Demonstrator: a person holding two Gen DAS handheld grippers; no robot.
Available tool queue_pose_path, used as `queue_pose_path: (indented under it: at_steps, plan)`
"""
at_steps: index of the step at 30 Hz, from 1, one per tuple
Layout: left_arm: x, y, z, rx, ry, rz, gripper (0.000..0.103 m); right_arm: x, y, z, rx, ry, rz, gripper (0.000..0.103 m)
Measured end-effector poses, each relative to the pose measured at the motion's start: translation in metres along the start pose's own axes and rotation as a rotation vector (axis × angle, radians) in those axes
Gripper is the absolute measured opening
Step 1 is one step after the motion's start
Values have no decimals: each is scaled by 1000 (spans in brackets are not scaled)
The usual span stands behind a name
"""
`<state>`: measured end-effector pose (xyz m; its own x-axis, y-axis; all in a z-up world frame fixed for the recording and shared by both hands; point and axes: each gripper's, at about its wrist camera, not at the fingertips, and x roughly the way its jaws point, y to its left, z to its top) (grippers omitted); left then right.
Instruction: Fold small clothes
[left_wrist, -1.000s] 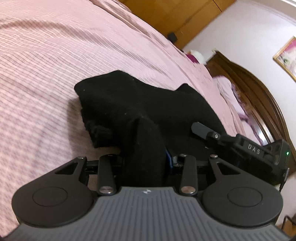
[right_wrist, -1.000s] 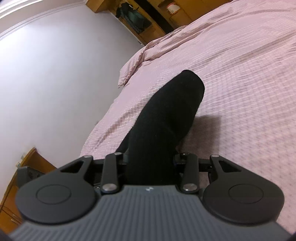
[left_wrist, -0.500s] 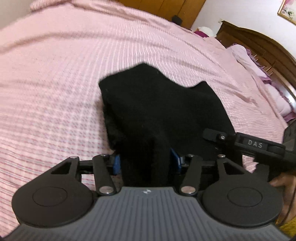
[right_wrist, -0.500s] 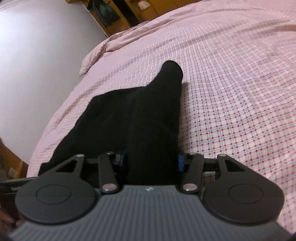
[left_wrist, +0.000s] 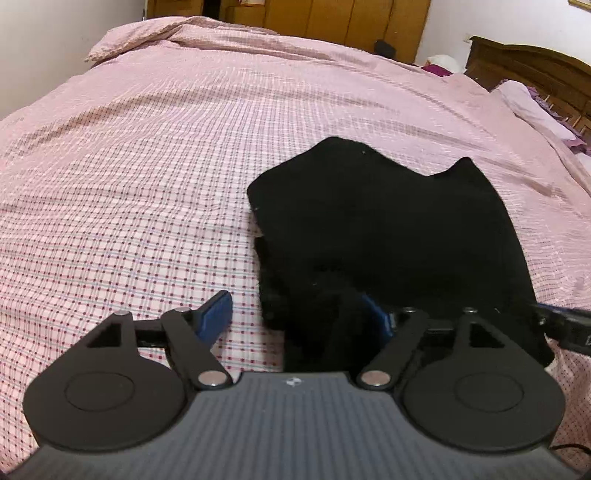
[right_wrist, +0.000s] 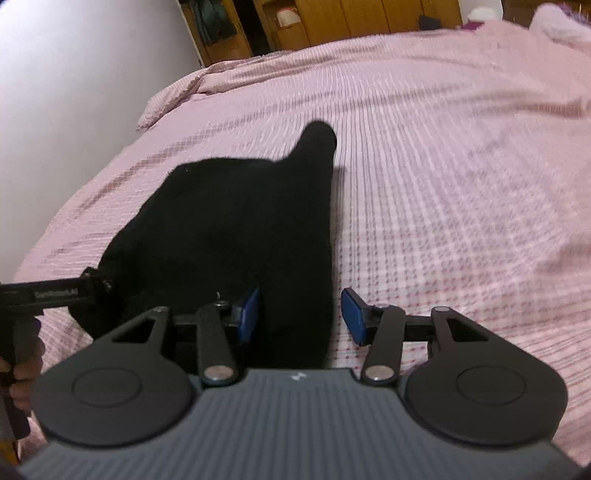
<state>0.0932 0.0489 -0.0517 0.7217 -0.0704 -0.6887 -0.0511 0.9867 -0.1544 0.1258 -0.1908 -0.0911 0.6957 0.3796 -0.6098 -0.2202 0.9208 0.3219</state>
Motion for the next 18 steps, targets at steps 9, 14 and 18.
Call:
queue_pose_path:
  at_steps: [9,14,18]
  plan:
    - [-28,-7,0,11,8,30,81,-24,11,2,14,-31,23,53]
    - [-48,-15,-8,8,27,30,88,-46,26,-2,-22,-40,17,70]
    - [-61,-23,-15,11,36,30,95,-64,38,-6,-72,-60,17,75]
